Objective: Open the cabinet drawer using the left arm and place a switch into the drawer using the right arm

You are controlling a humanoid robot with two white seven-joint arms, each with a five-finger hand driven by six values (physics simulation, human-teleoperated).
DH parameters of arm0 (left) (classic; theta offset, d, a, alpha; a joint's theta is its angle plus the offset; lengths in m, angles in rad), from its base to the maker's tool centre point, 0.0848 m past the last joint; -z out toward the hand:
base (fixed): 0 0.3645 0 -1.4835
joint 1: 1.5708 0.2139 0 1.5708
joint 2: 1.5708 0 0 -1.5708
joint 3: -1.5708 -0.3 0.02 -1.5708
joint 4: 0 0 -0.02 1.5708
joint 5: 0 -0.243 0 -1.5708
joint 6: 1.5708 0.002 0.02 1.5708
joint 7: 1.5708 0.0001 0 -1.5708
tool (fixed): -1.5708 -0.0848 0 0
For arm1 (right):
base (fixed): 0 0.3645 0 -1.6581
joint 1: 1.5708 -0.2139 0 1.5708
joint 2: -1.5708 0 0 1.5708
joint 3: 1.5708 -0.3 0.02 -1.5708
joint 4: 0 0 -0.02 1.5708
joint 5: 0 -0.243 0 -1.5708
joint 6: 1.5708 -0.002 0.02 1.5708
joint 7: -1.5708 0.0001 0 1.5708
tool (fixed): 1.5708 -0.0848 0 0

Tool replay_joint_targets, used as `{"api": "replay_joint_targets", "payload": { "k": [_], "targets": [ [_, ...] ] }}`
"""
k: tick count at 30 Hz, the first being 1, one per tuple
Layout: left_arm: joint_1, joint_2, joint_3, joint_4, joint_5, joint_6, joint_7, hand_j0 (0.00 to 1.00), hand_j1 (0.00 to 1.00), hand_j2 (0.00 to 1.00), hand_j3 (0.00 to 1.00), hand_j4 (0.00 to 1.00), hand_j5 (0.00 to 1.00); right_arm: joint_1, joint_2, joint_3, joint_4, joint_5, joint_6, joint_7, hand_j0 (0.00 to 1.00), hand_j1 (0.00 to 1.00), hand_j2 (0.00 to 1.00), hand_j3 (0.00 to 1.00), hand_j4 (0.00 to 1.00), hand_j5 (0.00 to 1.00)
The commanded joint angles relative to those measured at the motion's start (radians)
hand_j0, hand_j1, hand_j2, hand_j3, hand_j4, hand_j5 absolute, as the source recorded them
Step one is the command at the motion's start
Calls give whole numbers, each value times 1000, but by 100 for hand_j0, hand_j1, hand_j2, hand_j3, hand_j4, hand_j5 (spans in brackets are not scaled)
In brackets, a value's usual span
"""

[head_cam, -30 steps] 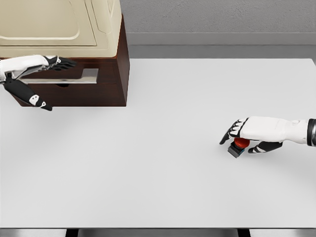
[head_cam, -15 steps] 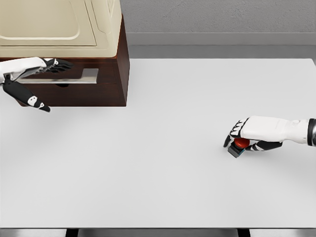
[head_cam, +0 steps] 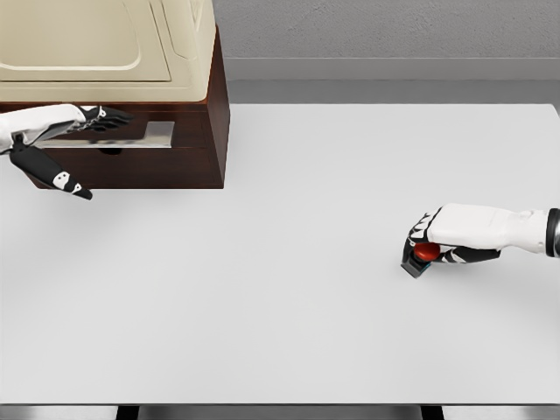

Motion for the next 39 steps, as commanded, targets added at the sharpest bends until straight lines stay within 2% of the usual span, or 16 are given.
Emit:
{"api": "replay_joint_targets", "payload": {
  "k": [1, 21, 39],
  "targets": [
    [0, 0, 1, 0, 3, 0, 0, 100, 100, 100, 100, 100, 100, -2, 0, -2, -1, -6, 2, 0, 56, 56, 56, 56, 56, 56],
    [31, 0, 7, 0, 5, -1, 0, 100, 100, 100, 100, 100, 100, -67, 20, -5, 7, -8, 2, 0, 53, 53, 53, 53, 53, 53],
    [55, 30, 9, -46, 71, -6, -3, 100, 100, 100, 100, 100, 100, -158, 82, 0, 15, -8, 2, 0, 50, 50, 50, 50, 50, 50]
  ]
}}
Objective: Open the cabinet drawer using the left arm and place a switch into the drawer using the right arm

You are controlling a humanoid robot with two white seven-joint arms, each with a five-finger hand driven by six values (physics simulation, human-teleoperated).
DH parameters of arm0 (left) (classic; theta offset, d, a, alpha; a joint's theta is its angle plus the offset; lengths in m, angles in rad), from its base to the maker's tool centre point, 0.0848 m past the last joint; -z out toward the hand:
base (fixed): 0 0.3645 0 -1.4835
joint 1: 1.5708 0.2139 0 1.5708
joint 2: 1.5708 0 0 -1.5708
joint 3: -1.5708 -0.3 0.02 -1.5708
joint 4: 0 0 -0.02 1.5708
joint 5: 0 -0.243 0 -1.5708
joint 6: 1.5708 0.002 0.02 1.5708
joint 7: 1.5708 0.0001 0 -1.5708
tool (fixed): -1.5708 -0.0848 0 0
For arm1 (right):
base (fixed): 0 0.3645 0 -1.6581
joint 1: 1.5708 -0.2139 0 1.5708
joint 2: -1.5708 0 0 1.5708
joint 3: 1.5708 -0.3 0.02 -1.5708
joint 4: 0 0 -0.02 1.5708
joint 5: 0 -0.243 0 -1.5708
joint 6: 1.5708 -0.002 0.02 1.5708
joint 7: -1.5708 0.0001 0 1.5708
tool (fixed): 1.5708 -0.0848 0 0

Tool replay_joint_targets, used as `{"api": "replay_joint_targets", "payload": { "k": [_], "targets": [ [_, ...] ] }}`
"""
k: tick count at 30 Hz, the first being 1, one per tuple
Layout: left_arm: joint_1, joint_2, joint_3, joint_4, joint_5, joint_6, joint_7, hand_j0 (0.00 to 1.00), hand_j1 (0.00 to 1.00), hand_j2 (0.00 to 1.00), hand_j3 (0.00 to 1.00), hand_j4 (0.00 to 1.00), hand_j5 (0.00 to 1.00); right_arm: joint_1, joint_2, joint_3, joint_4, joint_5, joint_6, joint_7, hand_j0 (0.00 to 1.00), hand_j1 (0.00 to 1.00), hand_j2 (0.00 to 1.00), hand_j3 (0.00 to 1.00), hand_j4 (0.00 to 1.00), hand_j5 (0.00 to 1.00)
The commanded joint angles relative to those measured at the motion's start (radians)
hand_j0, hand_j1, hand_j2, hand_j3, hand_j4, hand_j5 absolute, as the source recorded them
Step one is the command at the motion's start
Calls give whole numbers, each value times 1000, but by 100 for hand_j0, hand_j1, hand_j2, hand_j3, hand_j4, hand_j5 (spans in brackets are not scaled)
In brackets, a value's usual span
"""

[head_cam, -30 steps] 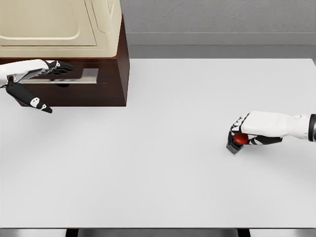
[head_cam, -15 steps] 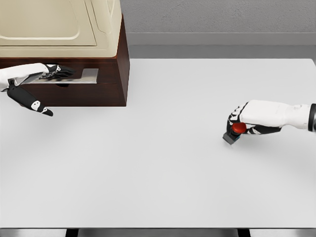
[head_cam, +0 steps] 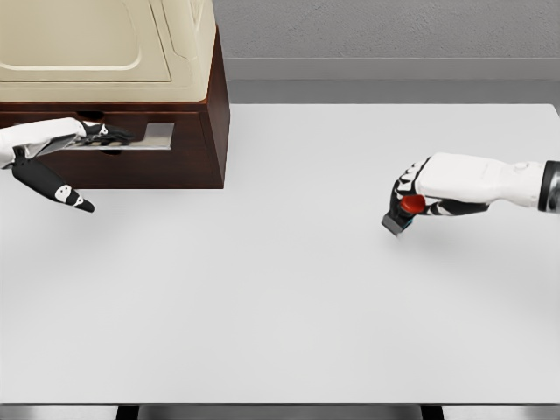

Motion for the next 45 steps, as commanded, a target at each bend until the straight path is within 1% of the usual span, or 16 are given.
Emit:
{"api": "replay_joint_targets", "payload": {
  "k": [1, 6, 9, 17, 21, 24, 27, 28, 30, 33, 35, 37, 39, 45],
  "targets": [
    [0, 9, -2, -17, 47, 5, -21, 100, 100, 100, 100, 100, 100, -2, 12, 2, -1, -5, 3, 0, 50, 50, 50, 50, 50, 50],
    [3, 39, -2, -46, 85, 5, -22, 100, 100, 100, 100, 100, 100, -26, 15, 5, -1, -3, 3, 0, 50, 50, 50, 50, 50, 50],
    [5, 40, -4, -52, 99, 8, -25, 100, 100, 100, 100, 100, 100, -40, 21, 6, -1, 1, 3, 0, 50, 50, 50, 50, 50, 50],
    [5, 74, -4, -75, 143, 8, -28, 100, 100, 100, 100, 100, 100, -127, 42, 100, 6, 9, 3, 0, 49, 49, 49, 49, 49, 49],
    [6, 89, -7, -83, 185, 8, -30, 100, 100, 100, 100, 100, 100, -170, 48, 146, 7, 7, 3, 0, 49, 49, 49, 49, 49, 49],
    [6, 94, -7, -86, 194, 10, -34, 100, 100, 100, 100, 100, 100, -202, 61, 183, 12, 7, 3, 0, 49, 49, 49, 49, 49, 49],
    [15, 98, -7, -86, 206, 10, -39, 100, 100, 100, 100, 100, 100, -229, 65, 201, 12, 7, 3, 0, 49, 49, 49, 49, 49, 49],
    [17, 102, -7, -86, 214, 10, -39, 100, 100, 100, 100, 100, 100, -244, 71, 222, 15, 7, 3, 0, 49, 49, 49, 49, 49, 49],
    [18, 103, -7, -86, 228, 10, -42, 100, 100, 100, 100, 100, 100, -278, 88, 259, 39, 7, 3, 0, 49, 49, 49, 49, 49, 49],
    [18, 117, -7, -86, 252, 10, -62, 100, 100, 100, 100, 100, 100, -302, 104, 270, 58, 7, 3, 0, 49, 49, 49, 49, 49, 49],
    [18, 121, -8, -88, 266, 10, -90, 100, 100, 100, 100, 100, 100, -327, 116, 301, 64, 7, 3, 0, 49, 49, 49, 49, 49, 49],
    [18, 132, -7, -88, 280, 10, -120, 100, 100, 100, 100, 100, 100, -345, 133, 324, 88, 7, 3, 0, 48, 48, 48, 48, 48, 48],
    [18, 135, -7, -88, 291, 10, -133, 100, 100, 100, 100, 100, 100, -367, 153, 333, 116, 7, 3, 0, 48, 48, 48, 48, 48, 48],
    [20, 135, -7, -88, 326, 10, -137, 100, 100, 100, 100, 100, 100, -425, 193, 371, 139, 7, 3, 0, 48, 48, 48, 48, 48, 48]
  ]
}}
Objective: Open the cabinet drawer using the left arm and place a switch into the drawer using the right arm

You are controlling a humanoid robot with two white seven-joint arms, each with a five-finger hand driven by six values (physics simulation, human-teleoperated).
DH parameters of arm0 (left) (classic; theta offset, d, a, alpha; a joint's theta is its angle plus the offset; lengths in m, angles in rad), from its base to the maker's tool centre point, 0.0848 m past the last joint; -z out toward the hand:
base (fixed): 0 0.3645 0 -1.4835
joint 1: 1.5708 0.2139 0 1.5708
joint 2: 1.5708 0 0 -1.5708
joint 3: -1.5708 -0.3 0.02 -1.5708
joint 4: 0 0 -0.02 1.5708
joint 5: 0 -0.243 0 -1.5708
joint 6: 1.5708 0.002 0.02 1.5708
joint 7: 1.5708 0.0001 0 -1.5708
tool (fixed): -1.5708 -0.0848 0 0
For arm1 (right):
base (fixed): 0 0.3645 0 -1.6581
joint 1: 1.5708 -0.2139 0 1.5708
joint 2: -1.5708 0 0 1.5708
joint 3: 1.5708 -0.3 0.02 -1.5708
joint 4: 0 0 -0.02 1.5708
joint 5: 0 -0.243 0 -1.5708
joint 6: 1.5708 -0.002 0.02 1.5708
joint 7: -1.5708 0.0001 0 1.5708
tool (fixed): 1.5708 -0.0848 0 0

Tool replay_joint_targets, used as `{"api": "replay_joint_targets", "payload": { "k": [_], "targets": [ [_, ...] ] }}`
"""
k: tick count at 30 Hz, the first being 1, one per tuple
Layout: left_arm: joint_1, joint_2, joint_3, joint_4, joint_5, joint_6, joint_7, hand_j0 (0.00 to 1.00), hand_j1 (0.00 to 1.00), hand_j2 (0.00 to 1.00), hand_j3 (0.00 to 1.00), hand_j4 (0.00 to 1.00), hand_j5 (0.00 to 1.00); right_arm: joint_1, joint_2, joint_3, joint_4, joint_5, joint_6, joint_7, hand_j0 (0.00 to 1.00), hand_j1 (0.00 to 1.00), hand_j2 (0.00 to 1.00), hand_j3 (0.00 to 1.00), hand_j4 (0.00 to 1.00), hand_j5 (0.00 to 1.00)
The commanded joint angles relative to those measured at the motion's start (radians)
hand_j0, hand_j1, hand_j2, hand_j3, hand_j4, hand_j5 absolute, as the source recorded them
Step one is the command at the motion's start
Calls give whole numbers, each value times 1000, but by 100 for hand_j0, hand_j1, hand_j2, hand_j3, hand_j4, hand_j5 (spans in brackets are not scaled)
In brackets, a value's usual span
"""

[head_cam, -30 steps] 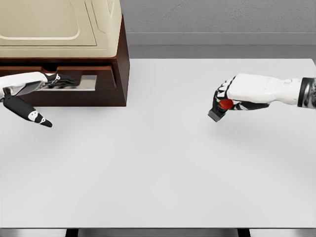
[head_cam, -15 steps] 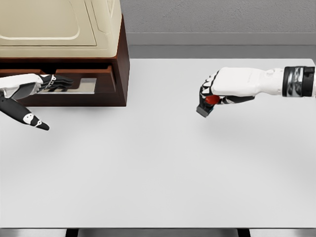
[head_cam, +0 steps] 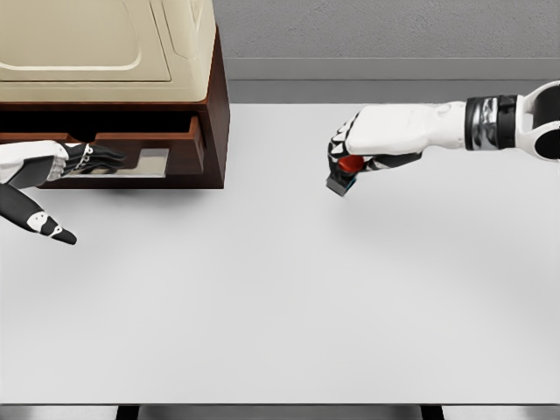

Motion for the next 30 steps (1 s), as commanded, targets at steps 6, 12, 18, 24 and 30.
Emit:
{"api": "replay_joint_targets", "payload": {
  "k": [6, 12, 18, 24, 30],
  "targets": [
    [11, 7, -1, -1, 70, 2, -4, 100, 100, 100, 100, 100, 100, -46, 40, 33, 15, -5, 2, 0, 48, 48, 48, 48, 48, 48],
    [12, 7, -4, -1, 103, 23, -28, 100, 100, 100, 100, 100, 100, -84, 54, 48, 12, -5, 2, 0, 48, 48, 48, 48, 48, 48],
    [21, 23, -4, 0, 102, 23, -28, 100, 100, 100, 100, 100, 100, -120, 81, 62, 12, -7, 2, 0, 48, 48, 48, 48, 48, 48],
    [27, 41, -4, -1, 102, 23, -28, 100, 100, 100, 100, 100, 100, -141, 115, 77, 19, -7, 2, 0, 48, 48, 48, 48, 48, 48],
    [40, 43, -1, -1, 102, 23, -28, 100, 100, 100, 100, 100, 100, -167, 158, 89, 45, -7, 2, 0, 48, 48, 48, 48, 48, 48]
  ]
}}
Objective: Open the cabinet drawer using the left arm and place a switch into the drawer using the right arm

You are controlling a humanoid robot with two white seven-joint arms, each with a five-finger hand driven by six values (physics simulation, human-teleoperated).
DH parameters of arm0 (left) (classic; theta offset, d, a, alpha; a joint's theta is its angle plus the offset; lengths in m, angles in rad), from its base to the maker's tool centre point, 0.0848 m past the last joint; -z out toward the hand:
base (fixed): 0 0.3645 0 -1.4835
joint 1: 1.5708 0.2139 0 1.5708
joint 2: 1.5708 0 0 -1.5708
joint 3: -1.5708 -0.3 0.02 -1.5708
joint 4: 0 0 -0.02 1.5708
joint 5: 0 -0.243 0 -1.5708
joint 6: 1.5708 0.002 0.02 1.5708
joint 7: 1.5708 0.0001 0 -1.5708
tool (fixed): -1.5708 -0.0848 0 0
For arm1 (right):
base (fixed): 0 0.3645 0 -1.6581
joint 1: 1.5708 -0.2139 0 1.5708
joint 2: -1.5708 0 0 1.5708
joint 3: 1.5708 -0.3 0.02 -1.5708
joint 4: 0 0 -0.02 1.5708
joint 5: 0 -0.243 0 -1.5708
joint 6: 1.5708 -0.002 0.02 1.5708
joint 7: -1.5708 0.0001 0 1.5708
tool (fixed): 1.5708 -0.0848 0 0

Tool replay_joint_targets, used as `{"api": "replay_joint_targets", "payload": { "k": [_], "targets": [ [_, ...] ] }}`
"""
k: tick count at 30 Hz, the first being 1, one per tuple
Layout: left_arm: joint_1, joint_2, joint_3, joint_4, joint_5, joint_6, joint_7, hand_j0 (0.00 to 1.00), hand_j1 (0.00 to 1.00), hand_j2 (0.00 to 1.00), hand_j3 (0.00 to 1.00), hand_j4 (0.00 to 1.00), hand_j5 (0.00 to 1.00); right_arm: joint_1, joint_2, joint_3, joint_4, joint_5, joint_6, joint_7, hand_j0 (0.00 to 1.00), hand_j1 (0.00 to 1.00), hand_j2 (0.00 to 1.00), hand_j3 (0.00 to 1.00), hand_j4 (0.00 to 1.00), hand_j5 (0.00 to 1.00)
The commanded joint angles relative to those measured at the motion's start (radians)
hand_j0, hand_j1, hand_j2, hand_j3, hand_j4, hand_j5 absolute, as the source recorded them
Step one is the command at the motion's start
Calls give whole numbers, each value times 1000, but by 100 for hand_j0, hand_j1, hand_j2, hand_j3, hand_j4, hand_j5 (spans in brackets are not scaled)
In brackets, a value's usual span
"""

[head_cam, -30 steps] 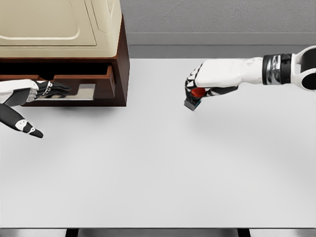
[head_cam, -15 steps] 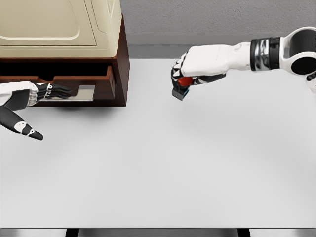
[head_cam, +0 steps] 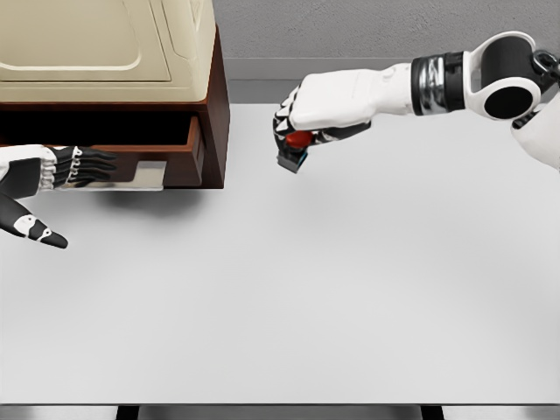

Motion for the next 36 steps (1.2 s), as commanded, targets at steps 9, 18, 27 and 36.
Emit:
{"api": "replay_joint_targets", "payload": {
  "k": [9, 18, 27, 36],
  "targets": [
    [11, 8, -19, 4, -55, 0, 0, 100, 100, 100, 100, 100, 100, -28, 63, 3, 6, -5, 3, 0, 48, 48, 48, 48, 48, 48],
    [28, 14, -17, 4, -53, 0, 0, 100, 100, 100, 100, 100, 100, -64, 100, 16, 26, -5, 3, 0, 48, 48, 48, 48, 48, 48],
    [29, 16, -19, 4, -45, 0, 0, 100, 100, 100, 100, 100, 100, -101, 109, 20, 17, -7, 3, 0, 48, 48, 48, 48, 48, 48],
    [26, 28, -14, 4, -18, 0, 0, 100, 100, 100, 100, 100, 100, -132, 166, 22, 24, -8, 3, 0, 48, 48, 48, 48, 48, 48]
  ]
}}
